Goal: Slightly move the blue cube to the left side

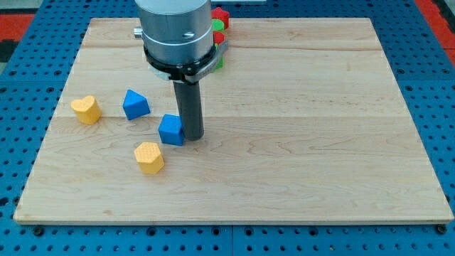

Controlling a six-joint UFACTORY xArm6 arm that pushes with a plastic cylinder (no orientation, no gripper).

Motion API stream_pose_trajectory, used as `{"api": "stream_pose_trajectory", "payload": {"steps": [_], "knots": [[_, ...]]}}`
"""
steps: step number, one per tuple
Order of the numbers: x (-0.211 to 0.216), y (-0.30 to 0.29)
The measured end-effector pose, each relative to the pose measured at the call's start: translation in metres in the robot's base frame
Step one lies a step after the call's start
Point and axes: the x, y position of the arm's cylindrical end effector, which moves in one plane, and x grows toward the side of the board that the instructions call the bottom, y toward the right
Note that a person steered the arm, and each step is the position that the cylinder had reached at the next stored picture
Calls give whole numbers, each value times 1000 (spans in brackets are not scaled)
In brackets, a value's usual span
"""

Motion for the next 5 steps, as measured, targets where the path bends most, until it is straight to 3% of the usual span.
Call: {"api": "stream_pose_trajectory", "payload": {"steps": [3,5], "knots": [[-8,-9],[-77,-7]]}}
